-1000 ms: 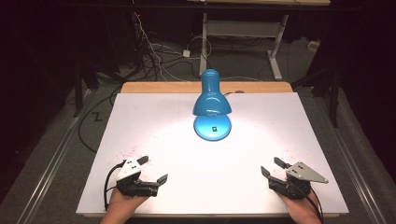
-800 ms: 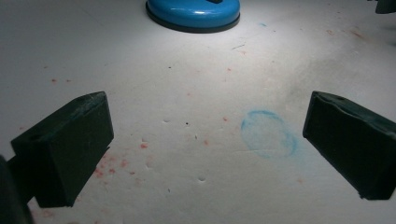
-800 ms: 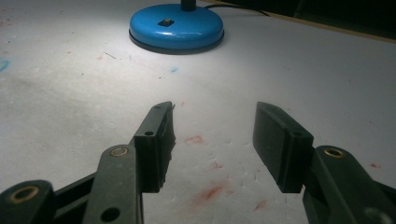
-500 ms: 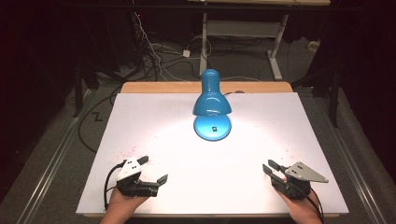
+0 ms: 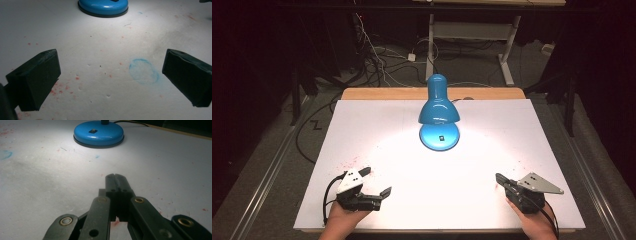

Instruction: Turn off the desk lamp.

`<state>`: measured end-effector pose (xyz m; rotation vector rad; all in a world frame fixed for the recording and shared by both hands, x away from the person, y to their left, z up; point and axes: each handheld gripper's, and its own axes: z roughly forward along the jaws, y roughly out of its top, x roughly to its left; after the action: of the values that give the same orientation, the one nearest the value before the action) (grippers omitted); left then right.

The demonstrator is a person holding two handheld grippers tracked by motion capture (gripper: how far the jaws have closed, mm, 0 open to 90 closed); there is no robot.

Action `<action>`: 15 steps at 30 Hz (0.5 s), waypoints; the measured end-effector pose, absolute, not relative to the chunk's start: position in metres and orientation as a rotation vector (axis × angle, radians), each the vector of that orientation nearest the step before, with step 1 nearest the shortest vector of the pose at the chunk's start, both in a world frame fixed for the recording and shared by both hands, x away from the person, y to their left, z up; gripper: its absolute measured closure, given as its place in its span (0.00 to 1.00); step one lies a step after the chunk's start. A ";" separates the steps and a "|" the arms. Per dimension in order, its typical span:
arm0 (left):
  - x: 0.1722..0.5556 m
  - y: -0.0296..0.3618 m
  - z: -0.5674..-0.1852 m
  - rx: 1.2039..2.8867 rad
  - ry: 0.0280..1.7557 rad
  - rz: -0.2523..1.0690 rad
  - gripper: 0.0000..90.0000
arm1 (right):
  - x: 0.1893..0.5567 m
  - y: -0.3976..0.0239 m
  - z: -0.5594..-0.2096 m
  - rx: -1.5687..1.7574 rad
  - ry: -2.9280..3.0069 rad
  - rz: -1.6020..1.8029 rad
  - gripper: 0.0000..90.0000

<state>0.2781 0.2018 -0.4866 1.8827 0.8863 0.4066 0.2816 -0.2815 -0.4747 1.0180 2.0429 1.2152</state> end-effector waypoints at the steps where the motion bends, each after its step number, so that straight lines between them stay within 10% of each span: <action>1: 0.278 0.202 -0.487 1.883 0.886 0.406 0.01 | 0.282 -0.282 -0.475 1.017 2.047 1.214 1.00; 15: 0.278 0.200 -0.487 1.889 0.881 0.409 0.01 | 0.291 -0.267 -0.472 1.012 2.086 1.263 1.00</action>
<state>0.2782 0.2003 -0.4867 1.8893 0.8807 0.4093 0.2914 -0.2668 -0.4724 1.0118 2.0858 1.2625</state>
